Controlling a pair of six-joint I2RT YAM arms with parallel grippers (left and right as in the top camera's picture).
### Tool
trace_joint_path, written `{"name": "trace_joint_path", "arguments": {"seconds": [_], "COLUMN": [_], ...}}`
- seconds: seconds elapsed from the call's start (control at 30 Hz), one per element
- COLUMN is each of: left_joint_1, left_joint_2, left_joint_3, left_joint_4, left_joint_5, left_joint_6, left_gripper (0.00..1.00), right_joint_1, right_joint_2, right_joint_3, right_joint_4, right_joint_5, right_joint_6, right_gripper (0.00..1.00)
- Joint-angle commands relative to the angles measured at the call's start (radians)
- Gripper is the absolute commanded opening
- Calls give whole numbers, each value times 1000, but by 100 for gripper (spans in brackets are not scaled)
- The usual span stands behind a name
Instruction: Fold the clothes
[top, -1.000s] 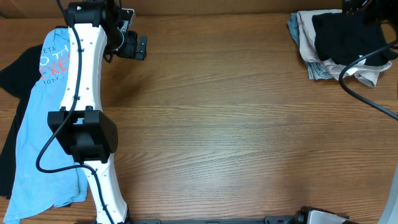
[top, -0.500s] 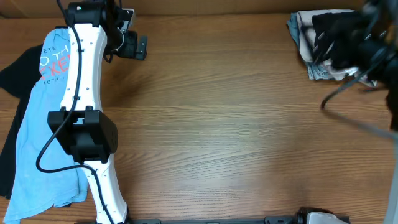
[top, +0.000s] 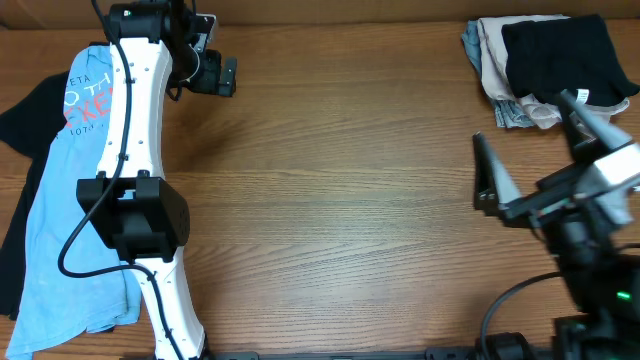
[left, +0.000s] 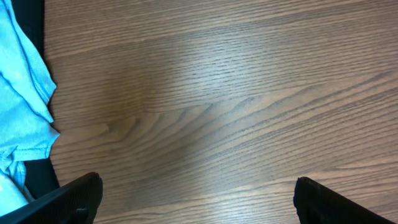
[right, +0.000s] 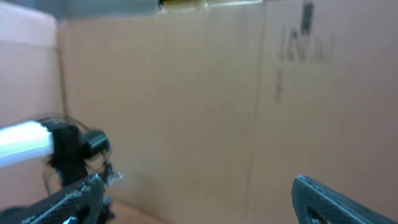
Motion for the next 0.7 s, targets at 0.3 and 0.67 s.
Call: {"name": "trace_joint_path", "arguments": {"seconds": [0.3,0.67], "left_joint_1": [5,5], "left_joint_2": [11,11], "left_joint_3": [7,7], "left_joint_4": [1,1], "left_joint_5": [11,11], "left_joint_6": [-17,-17], "left_gripper": [100,100], "right_joint_1": [3,2], "right_joint_2": [-298,-481], "right_joint_3": [-693,-932], "right_joint_4": [234,245], "right_joint_5": [105,159], "right_joint_6": [-3,-3], "right_gripper": [100,100]}}
